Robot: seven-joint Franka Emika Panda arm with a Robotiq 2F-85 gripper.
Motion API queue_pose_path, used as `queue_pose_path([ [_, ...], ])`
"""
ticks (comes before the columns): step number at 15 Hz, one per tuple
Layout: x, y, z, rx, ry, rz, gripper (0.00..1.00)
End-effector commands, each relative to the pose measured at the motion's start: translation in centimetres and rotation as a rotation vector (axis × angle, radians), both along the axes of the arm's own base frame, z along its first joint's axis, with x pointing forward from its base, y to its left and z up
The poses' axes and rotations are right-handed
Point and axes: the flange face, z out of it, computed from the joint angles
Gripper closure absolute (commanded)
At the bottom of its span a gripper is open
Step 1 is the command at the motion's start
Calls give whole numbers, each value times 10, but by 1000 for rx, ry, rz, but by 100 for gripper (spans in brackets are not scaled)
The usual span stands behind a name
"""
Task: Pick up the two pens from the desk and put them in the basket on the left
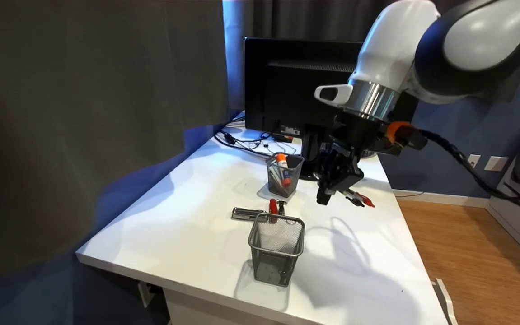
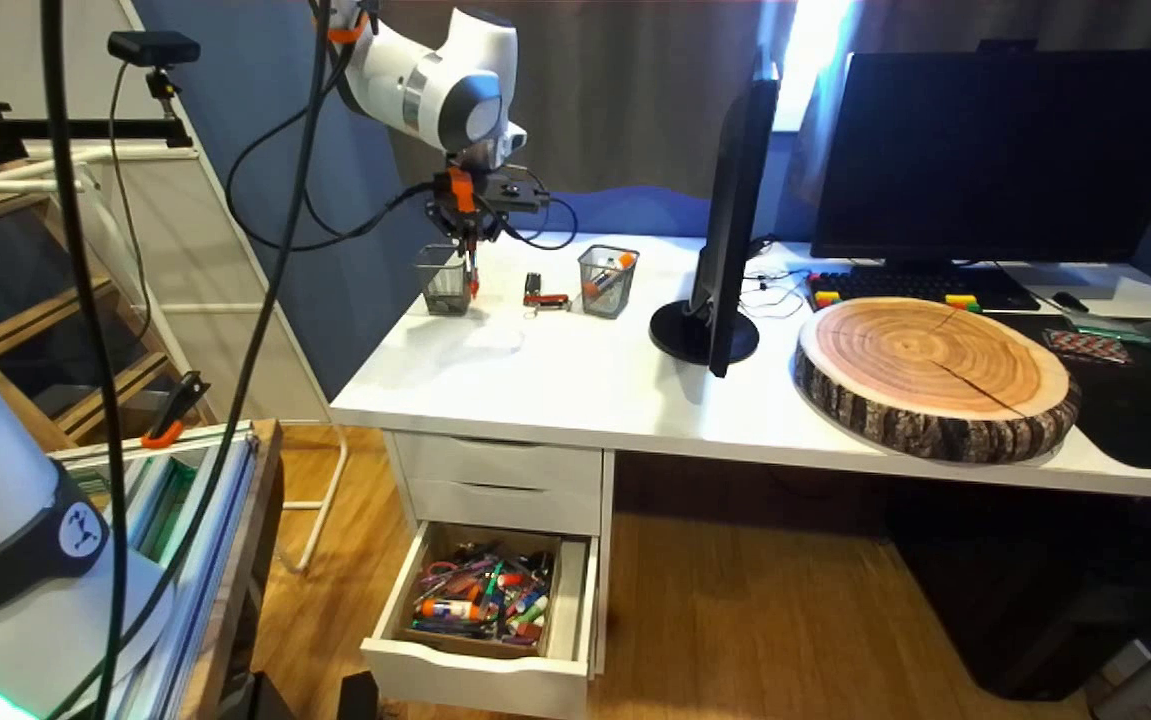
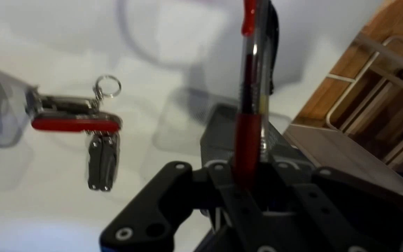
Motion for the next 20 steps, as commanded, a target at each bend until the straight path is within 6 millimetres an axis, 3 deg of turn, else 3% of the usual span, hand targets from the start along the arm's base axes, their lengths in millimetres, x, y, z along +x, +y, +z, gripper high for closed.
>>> queue_pose_path([
  [1, -6, 24, 37, 153, 1, 124, 98],
  [5, -9, 48, 53, 322, -12, 214, 98],
  [12, -6, 73, 19, 570, 4, 331, 98],
  [19, -4, 82, -4, 797, 129, 409, 98],
  [20, -5, 81, -7, 815, 160, 409, 73],
])
